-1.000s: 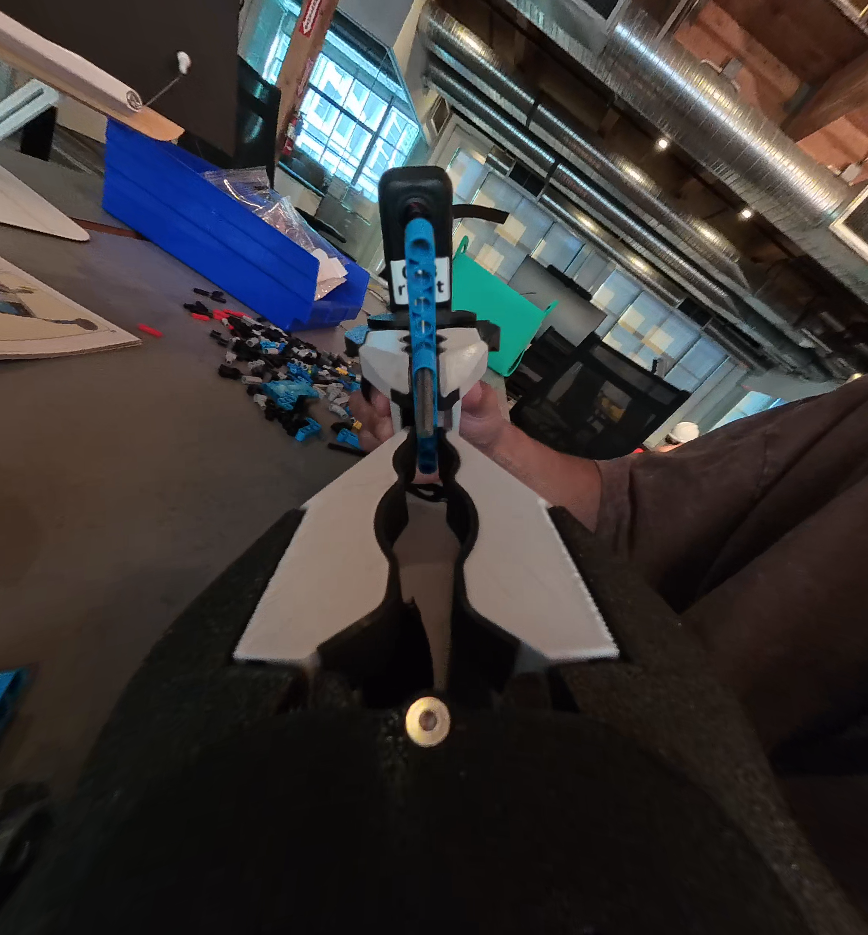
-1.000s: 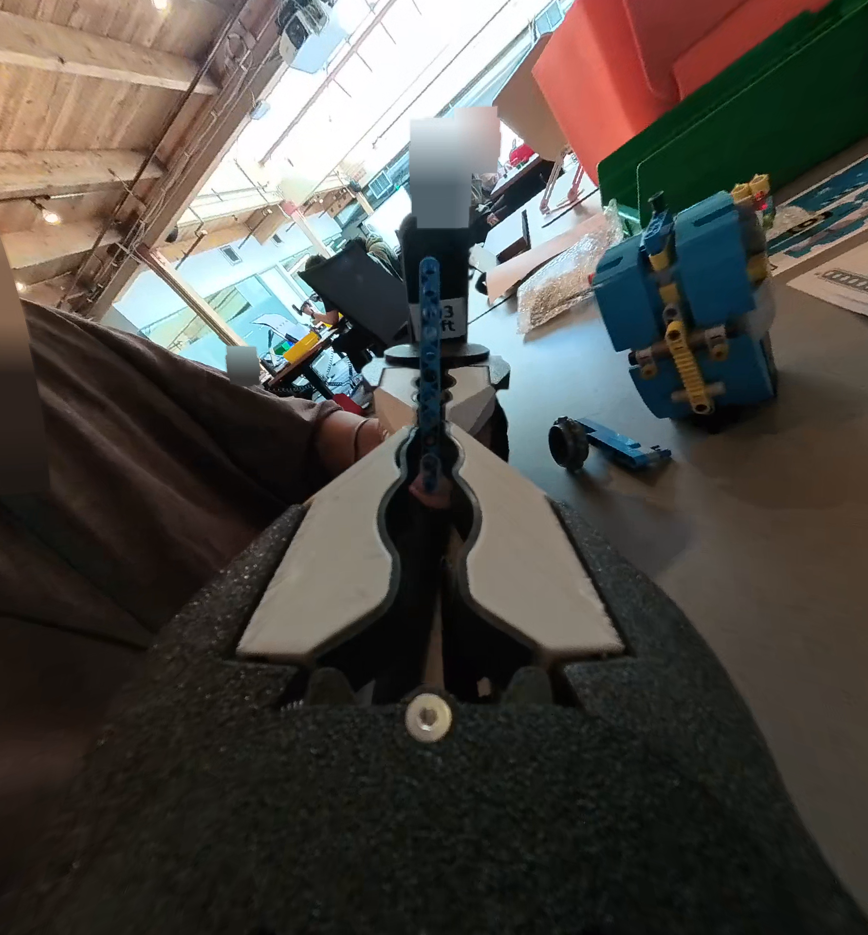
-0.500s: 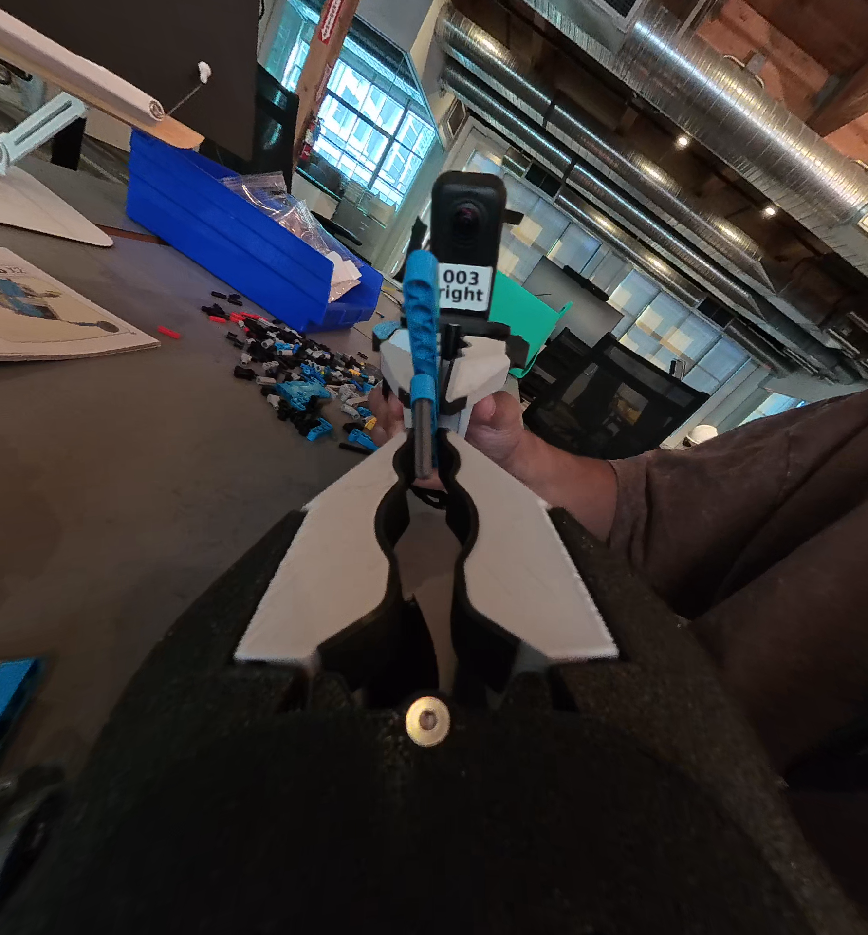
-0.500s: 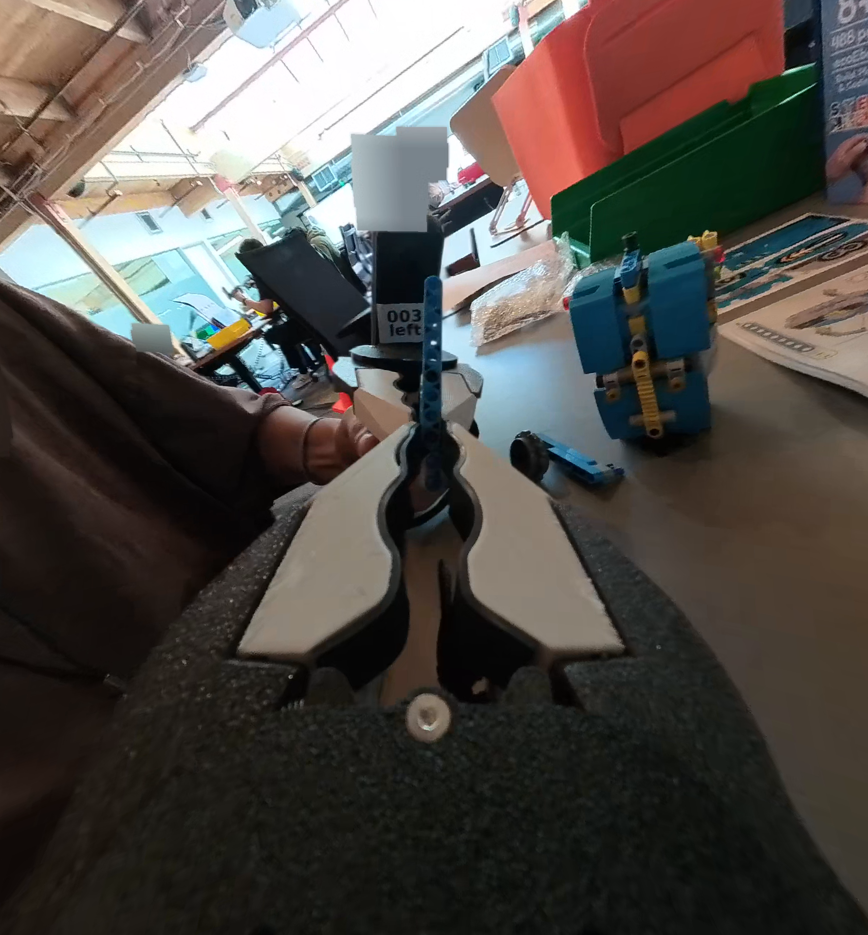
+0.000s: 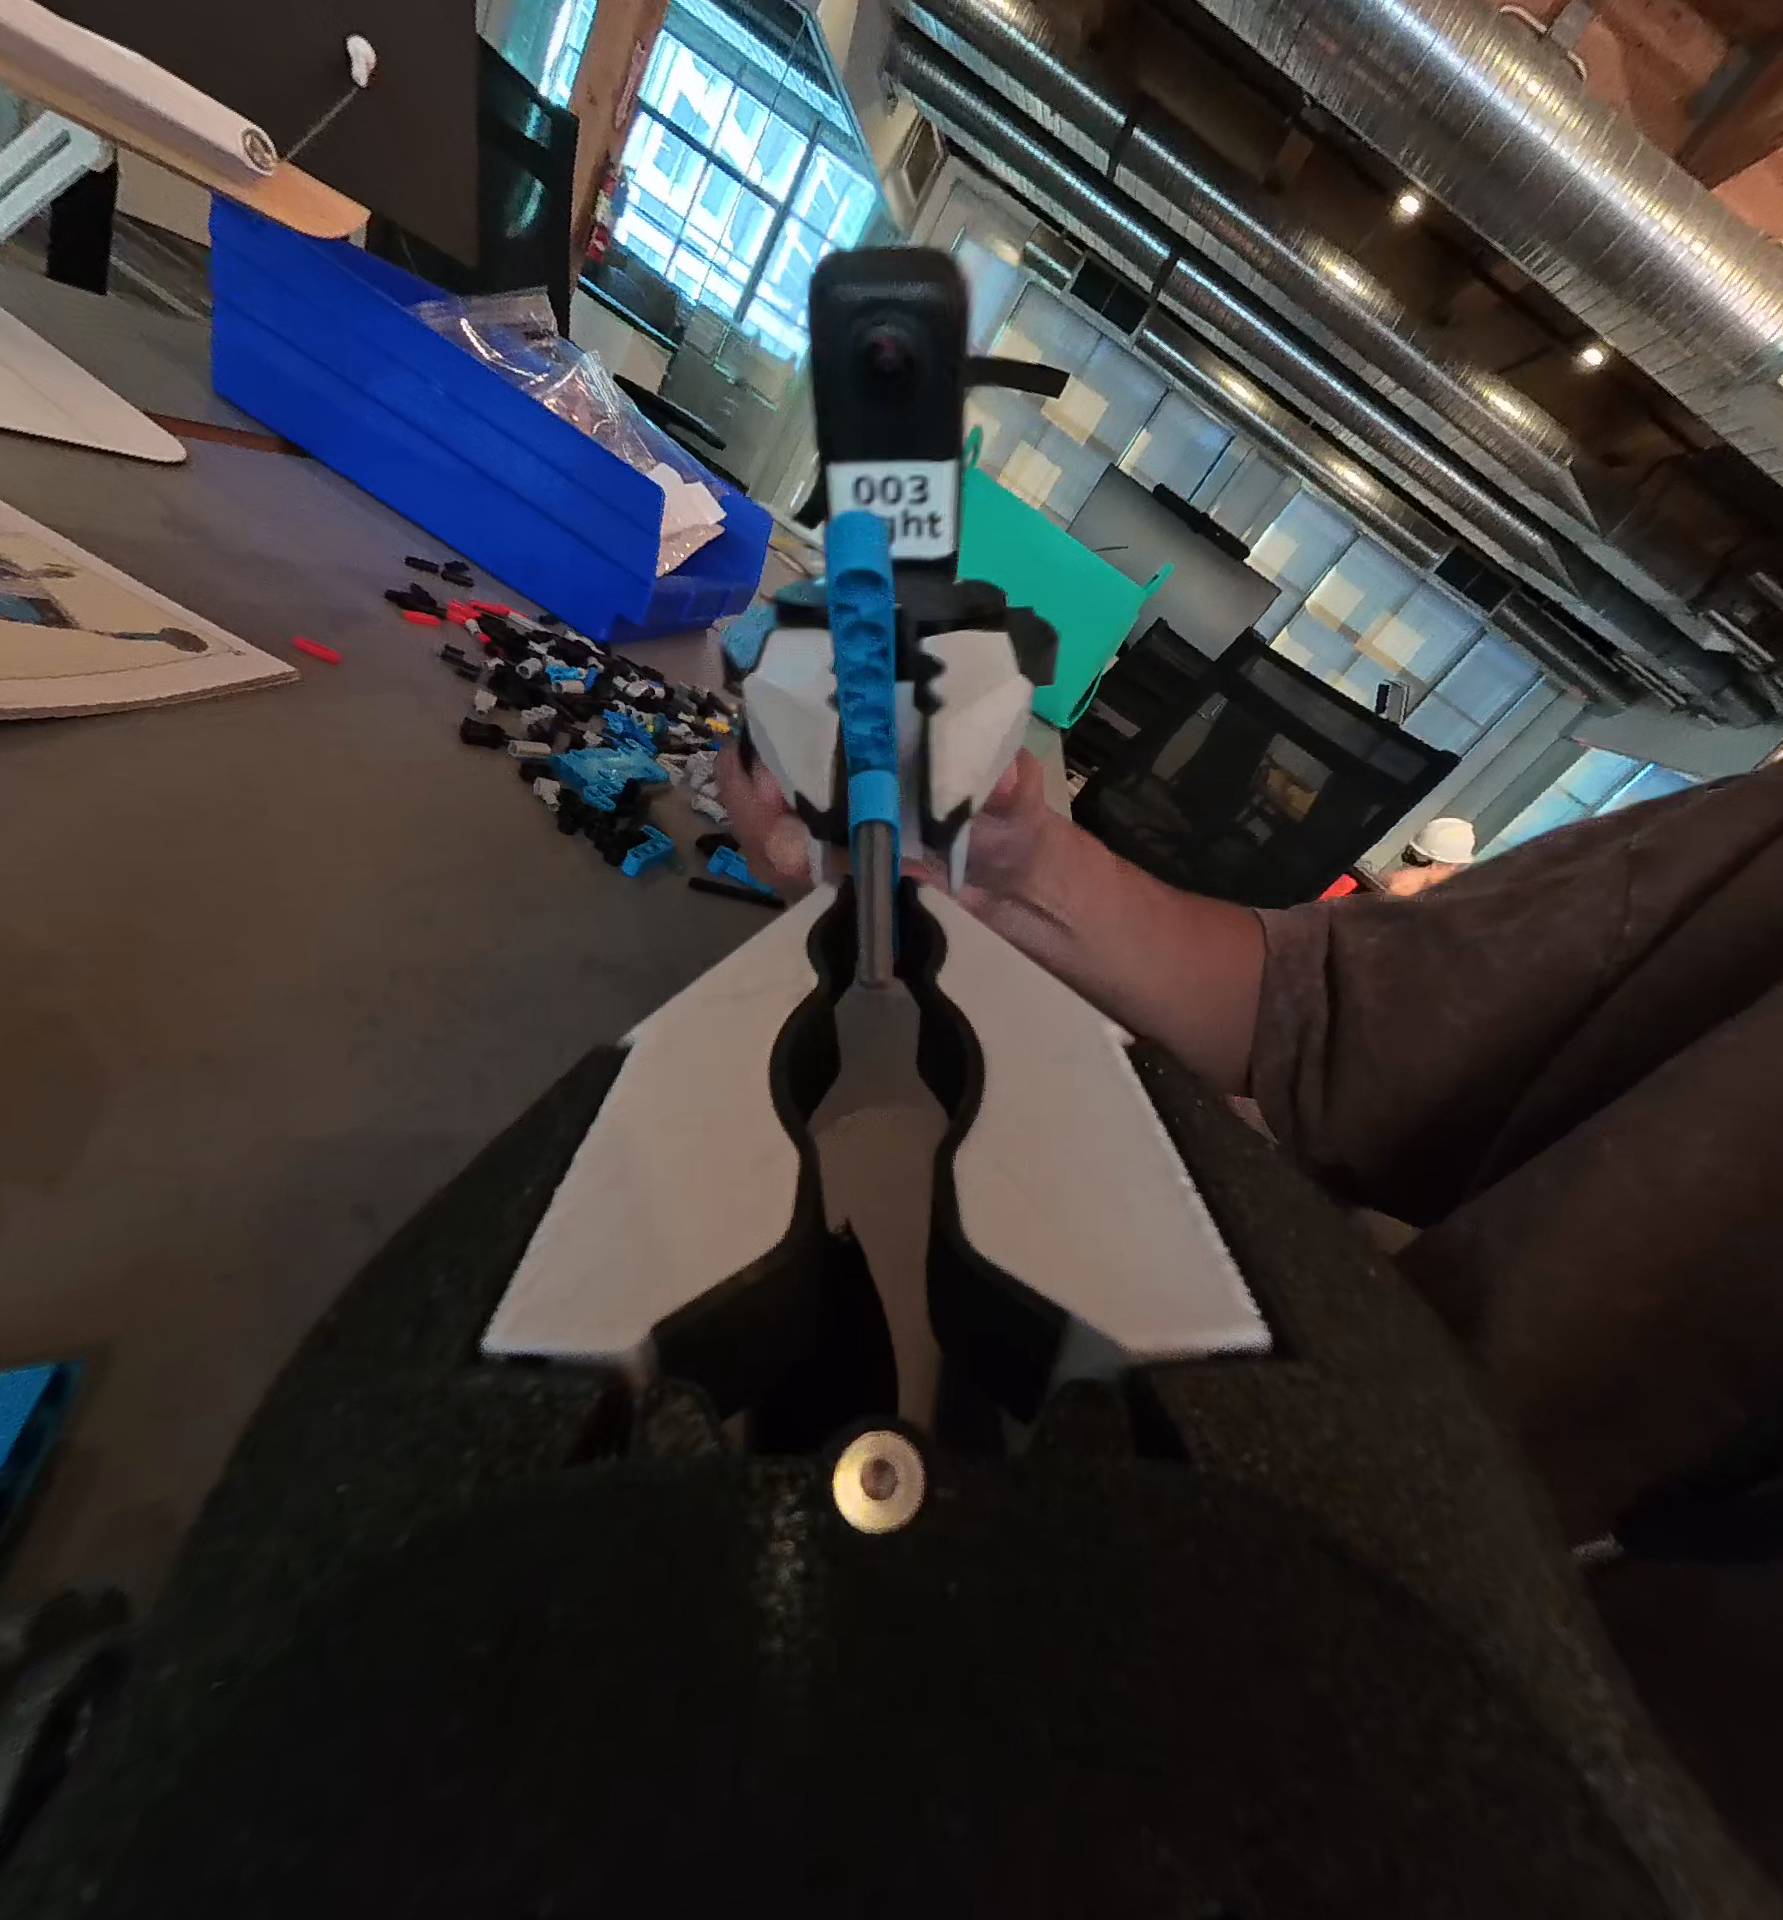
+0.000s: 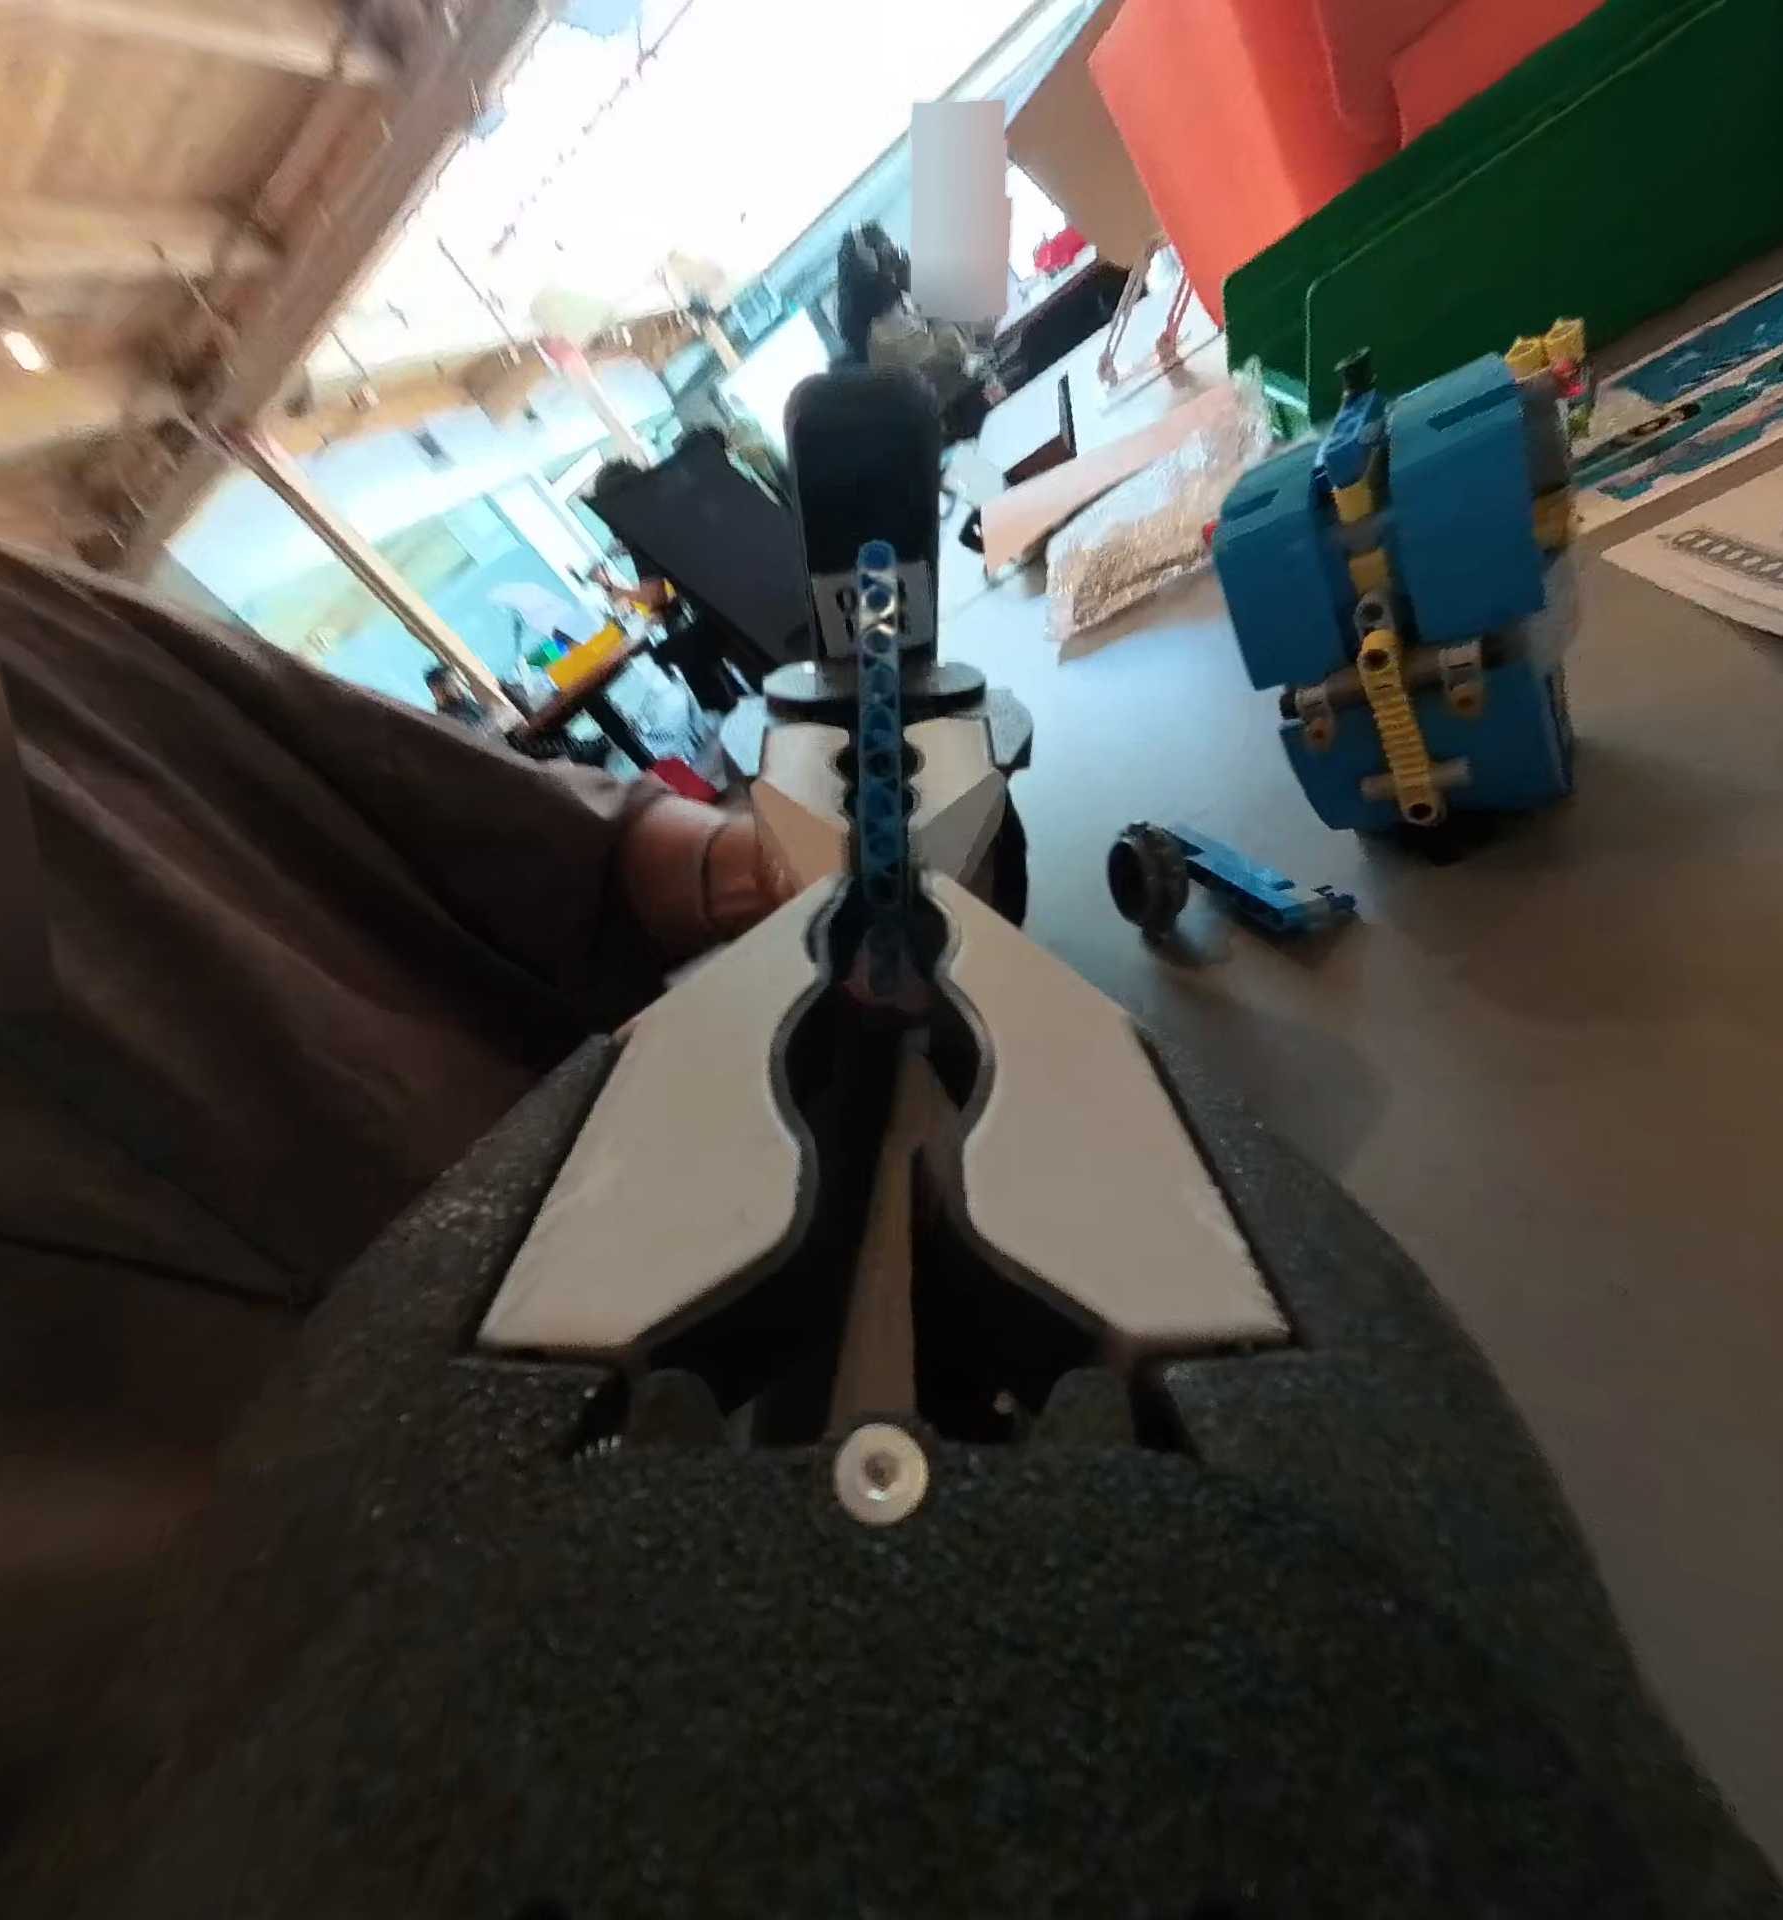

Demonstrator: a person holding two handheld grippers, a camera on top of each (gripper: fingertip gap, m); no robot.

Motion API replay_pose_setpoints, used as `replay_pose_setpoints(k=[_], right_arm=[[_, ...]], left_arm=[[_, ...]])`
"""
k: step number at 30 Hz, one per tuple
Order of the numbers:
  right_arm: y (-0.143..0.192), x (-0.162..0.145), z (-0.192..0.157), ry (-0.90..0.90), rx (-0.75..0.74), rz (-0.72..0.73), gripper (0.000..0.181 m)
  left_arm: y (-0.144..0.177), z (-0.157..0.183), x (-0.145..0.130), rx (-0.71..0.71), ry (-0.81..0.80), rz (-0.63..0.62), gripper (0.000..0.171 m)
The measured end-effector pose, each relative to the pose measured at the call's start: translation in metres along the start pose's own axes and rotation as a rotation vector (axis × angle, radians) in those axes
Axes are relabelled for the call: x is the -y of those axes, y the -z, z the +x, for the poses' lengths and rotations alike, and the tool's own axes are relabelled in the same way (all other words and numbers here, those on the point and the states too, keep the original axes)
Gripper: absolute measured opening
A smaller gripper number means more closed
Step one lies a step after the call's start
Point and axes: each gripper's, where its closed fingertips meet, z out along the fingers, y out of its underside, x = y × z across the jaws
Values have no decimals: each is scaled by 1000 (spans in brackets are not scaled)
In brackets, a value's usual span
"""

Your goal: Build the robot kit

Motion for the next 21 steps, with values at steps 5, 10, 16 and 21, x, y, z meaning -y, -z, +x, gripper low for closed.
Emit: replay_pose_setpoints(k=[5, 10, 16, 21], right_arm=[[5, -14, -2, 149, -64, -126, 17], [5, -13, -9, 132, -8, -130, 7], [3, -14, -11, 113, 21, -102, 8], [-5, -6, -9, 107, -2, -41, 7]], left_arm=[[-3, 3, -6, -10, -19, -35, 7], [-7, 8, -12, -20, -57, -66, 7], [-6, 11, -9, -37, -53, -46, 6], [-4, 10, -3, -24, -50, -14, 6]])
